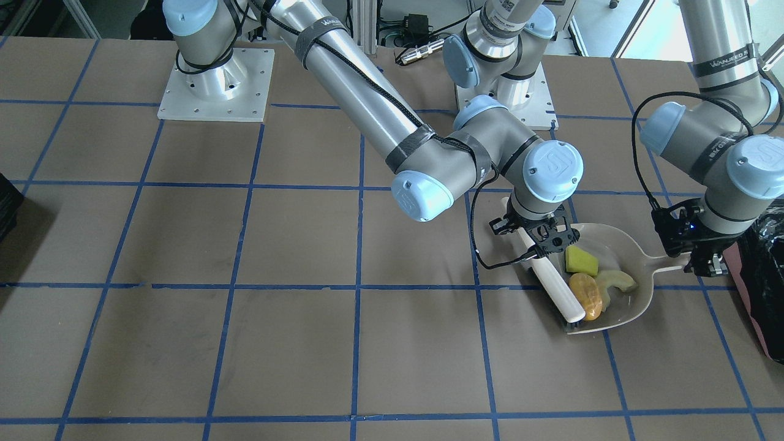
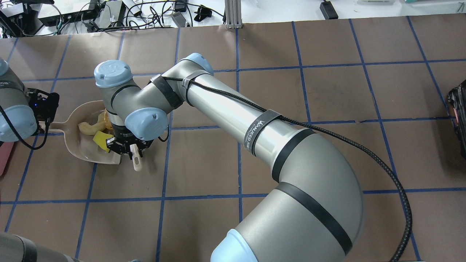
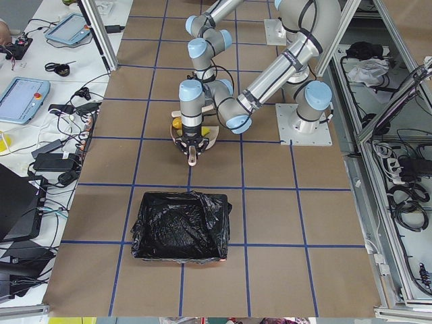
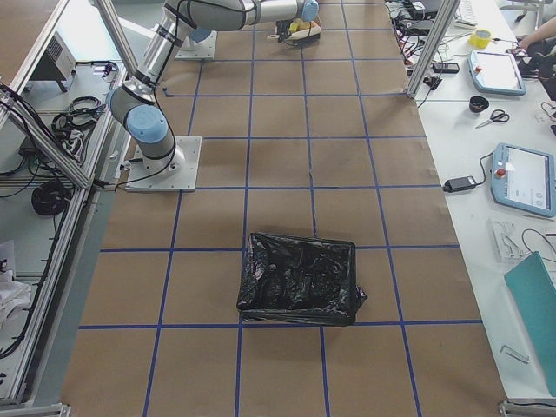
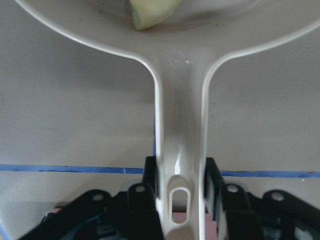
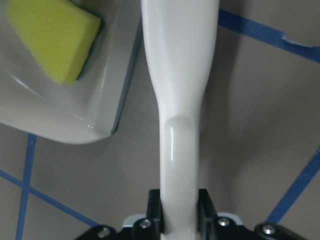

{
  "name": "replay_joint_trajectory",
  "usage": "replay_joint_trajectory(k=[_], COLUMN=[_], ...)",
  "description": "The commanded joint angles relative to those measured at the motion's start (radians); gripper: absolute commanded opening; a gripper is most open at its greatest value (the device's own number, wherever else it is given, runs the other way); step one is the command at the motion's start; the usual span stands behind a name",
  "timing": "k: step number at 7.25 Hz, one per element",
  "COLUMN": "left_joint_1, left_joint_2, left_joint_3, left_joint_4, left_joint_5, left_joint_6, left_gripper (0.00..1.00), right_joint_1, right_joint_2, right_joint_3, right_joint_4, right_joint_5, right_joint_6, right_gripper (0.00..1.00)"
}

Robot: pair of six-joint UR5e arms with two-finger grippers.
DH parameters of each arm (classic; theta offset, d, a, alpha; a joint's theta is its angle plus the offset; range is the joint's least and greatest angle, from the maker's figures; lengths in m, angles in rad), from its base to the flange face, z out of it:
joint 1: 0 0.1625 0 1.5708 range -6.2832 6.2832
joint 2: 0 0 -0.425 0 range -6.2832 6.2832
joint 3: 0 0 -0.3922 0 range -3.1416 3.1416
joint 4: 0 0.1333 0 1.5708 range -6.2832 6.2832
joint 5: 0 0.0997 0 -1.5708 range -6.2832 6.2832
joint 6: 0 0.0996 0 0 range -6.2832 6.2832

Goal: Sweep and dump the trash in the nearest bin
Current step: 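Sweep the remaining trash farther into the dustpan with the right gripper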

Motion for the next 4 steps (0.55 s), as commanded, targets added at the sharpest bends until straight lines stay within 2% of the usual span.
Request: replay_joint_trajectory(k=[1,3,4], left_joint_1=[0.0,0.0,0.0], left_joint_2=[-0.004,-0.004,-0.005], left_joint_3=[0.001,0.001,0.001], left_joint_4=[0.002,0.002,0.003], left_joint_5=[0.0,-0.003,-0.001], left_joint_6=[-0.002,-0.002,-0.002], left_gripper=[0.0,0.0,0.0], right_joint_1=[0.021,0.016,0.006], right_joint_2=[-0.006,-0.058,-0.094], right_joint_3=[0.013,0.051,0.106], right_joint_4=[0.007,0.056,0.075], right_joint_5=[0.01,0.009,0.001], right_joint_6=[-0.109,-0.001,0.082], right_gripper=[0.0,0.0,0.0])
